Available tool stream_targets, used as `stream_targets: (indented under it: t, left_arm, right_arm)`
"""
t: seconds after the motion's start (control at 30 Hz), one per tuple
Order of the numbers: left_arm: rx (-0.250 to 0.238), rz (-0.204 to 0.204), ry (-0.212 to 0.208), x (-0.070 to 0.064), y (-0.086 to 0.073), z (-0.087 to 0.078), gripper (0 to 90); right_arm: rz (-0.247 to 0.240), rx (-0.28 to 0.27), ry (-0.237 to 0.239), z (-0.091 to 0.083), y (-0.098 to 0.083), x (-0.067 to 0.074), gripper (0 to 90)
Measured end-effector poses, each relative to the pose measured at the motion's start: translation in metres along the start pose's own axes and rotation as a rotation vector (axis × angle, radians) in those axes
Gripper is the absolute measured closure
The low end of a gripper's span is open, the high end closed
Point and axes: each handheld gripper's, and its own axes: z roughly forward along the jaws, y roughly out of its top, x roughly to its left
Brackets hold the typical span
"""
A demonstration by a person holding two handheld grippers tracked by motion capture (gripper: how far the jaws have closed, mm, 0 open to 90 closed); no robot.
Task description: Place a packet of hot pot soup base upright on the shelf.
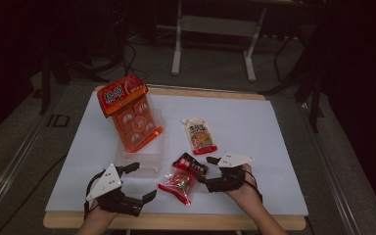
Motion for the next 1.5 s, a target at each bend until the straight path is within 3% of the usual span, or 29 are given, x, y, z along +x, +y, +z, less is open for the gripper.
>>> stream_targets:
  t: [0.1,0.27,0.83,1.17,1.2,1.33,1.5]
  left_arm:
    - [0.0,0.001,0.002,0.0,-0.001,0.0,1.7]
    - [0.002,0.009,0.003,0.0,-0.001,0.001,1.7]
    - [0.001,0.0,0.0,0.002,-0.003,0.002,1.7]
    - [0.004,0.0,-0.005,0.001,-0.004,0.003,1.7]
    - [0.005,0.002,-0.005,0.001,-0.004,0.004,1.7]
    - [0.009,0.003,-0.007,0.0,-0.004,0.005,1.7]
    - [0.012,0.0,-0.009,0.001,-0.005,0.006,1.7]
  right_arm:
    - [-0.011,0.02,-0.002,0.008,-0.003,-0.006,29.4]
    - [0.01,0.081,-0.002,0.023,-0.009,-0.018,31.5]
    - [0.034,0.2,-0.004,0.048,-0.026,-0.034,33.8]
    - [0.077,0.238,0.048,0.053,-0.026,-0.034,54.7]
    - [0.076,0.242,0.047,0.053,-0.026,-0.033,57.1]
    - [0.053,0.268,0.065,0.054,-0.023,-0.024,82.2]
    - [0.023,0.288,0.032,0.057,-0.02,-0.016,86.6]
